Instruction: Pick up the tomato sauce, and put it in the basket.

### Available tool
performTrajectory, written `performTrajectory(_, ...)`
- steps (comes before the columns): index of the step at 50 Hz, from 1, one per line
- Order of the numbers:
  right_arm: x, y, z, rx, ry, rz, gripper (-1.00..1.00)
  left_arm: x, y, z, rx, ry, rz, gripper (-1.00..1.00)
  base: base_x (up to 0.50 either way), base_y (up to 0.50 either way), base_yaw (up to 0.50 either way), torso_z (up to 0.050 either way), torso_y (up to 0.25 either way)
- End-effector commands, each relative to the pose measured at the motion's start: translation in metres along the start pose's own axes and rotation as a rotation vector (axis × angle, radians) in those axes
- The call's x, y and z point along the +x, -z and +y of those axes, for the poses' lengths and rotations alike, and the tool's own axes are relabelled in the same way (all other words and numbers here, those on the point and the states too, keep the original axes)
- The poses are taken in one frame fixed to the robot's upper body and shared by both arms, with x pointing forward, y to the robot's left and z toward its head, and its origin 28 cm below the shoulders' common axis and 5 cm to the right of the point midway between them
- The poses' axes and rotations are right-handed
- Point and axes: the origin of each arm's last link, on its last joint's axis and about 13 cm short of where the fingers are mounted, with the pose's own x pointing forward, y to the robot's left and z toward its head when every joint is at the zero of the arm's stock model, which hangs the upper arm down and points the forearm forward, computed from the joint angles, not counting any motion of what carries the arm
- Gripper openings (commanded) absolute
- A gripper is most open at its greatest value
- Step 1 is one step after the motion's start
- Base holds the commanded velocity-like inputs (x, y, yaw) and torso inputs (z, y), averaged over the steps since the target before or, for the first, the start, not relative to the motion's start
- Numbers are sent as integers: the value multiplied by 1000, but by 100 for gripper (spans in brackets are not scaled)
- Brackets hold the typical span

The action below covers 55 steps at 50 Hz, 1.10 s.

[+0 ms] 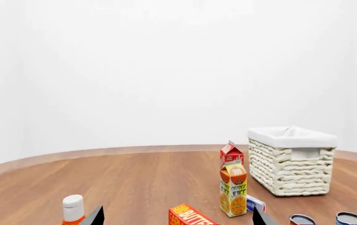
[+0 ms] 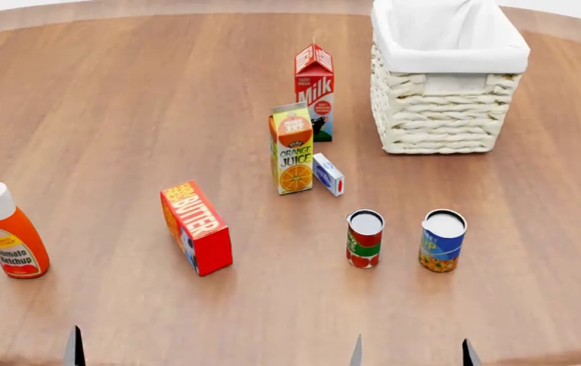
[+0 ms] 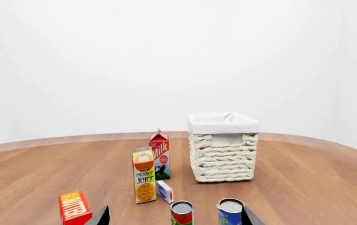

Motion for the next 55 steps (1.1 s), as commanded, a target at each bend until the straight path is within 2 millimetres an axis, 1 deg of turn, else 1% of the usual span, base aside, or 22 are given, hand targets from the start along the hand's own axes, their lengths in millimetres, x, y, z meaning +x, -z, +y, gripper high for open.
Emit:
performTrajectory(1, -15, -32, 0, 27, 9, -104, 100, -16, -32, -1, -7, 15, -104, 100, 0, 0, 0, 0, 0)
performTrajectory(6, -14, -30, 0, 35, 3, -90, 100, -16, -30, -2, -2, 19, -98, 100, 148, 0, 0, 0, 0)
performTrajectory(55, -14, -28, 0, 30, -6, -65, 100, -15, -31, -1, 24, -4, -98, 100, 500, 0, 0, 0, 0)
